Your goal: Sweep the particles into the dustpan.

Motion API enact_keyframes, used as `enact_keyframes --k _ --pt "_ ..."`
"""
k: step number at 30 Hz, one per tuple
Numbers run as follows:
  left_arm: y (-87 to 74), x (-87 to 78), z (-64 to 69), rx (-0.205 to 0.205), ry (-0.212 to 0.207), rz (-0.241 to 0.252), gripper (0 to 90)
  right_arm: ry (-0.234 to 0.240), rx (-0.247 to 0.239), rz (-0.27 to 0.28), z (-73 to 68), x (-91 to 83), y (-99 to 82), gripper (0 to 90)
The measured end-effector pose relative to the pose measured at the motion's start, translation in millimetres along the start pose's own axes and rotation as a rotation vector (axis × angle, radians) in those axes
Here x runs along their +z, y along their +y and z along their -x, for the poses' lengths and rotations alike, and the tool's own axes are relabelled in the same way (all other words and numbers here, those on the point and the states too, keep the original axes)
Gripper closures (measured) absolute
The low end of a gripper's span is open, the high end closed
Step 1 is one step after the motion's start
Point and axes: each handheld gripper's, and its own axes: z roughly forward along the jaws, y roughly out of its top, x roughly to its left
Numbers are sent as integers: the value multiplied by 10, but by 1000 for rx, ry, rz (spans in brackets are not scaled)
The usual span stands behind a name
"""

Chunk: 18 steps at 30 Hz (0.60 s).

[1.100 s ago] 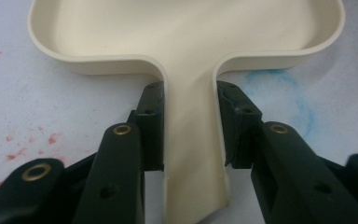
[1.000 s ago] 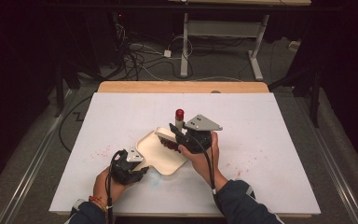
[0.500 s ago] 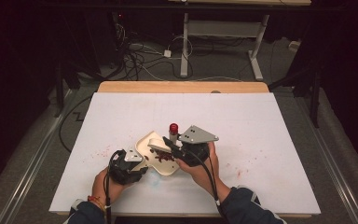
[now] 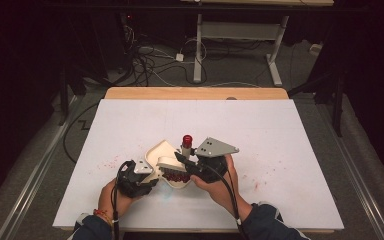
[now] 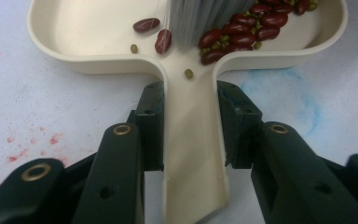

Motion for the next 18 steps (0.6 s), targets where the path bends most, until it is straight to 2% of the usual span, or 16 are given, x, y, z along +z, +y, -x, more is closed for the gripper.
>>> enact_keyframes --k 9,15,16,17,18 --pt "-6 7 -10 4 -6 -4 631 4 -9 27 -1 -55 29 698" --pt "-13 7 -13 5 -7 -7 631 -15 17 62 116 -163 80 698" --pt "-16 3 -8 1 -7 -9 631 -17 31 87 176 -232 120 699" --pt "-16 3 -8 1 -7 -9 631 -17 31 87 176 -232 120 699" --pt "-18 1 -4 2 -5 -9 630 -32 38 100 242 -299 158 699"
